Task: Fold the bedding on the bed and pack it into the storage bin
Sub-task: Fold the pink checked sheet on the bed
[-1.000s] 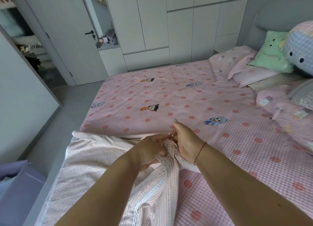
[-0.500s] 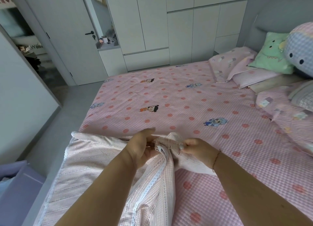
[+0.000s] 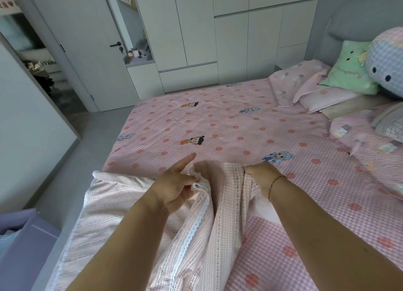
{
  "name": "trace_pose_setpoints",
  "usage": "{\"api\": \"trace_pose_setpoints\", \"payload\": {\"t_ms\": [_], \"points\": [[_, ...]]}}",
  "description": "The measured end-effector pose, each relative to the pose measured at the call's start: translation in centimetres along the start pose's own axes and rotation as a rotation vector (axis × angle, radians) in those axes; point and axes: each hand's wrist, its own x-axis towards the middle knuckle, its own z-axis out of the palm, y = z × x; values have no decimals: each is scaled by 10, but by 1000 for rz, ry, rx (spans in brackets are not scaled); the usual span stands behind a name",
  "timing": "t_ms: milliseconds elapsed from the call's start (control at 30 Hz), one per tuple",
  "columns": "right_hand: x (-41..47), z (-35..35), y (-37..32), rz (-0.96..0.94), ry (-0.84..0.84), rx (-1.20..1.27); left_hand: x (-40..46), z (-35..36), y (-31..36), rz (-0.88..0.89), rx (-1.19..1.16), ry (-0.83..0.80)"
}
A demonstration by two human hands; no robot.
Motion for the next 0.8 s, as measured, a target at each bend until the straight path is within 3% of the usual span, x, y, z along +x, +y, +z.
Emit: {"api": "trace_pose_setpoints", "payload": {"t_ms": [100,400,633,800], "points": [[-6,9,-13,-55,-31,-71,-5,8,5,-12,28,-56],[-34,36,-15,-406,-100,227,-10,32,-2,26,110,-66],[-34,36,-11,-317,-266,209,-5,36,-16,7,59,-22],[-49,30,7,-482,-394,39,-7,36,-24,-19,83,-60]]}}
